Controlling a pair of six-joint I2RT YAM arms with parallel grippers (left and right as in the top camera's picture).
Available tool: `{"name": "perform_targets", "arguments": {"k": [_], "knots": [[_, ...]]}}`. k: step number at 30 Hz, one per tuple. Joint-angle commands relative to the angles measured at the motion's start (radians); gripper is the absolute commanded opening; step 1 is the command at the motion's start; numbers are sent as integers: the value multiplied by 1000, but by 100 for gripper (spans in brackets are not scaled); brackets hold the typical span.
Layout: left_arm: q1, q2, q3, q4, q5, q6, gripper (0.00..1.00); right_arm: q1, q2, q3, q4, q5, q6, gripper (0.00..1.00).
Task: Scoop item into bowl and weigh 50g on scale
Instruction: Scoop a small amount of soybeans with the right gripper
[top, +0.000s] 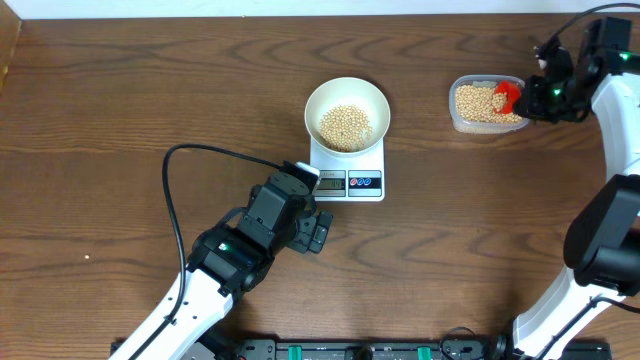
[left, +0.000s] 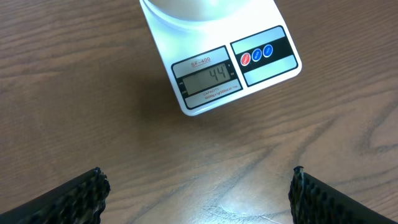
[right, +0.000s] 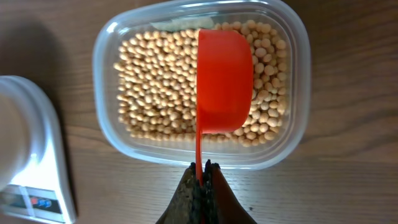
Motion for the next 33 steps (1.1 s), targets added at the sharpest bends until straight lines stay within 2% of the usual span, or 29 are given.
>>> {"name": "perform_targets", "arguments": {"k": [1,13,26,33], "knots": [[-2,1,7,0,-9,2,95,-7,-31,0,-2,-127,-25,1],[-2,1,7,1,-9,2,95,-19,-31,0,-4,-267,-26,1],[-2,1,7,0,-9,2,95,-9,-31,0,3,-618,-78,1],[-2,1,7,0,-9,2,95,59,-31,0,11,-622,-86,1]]}}
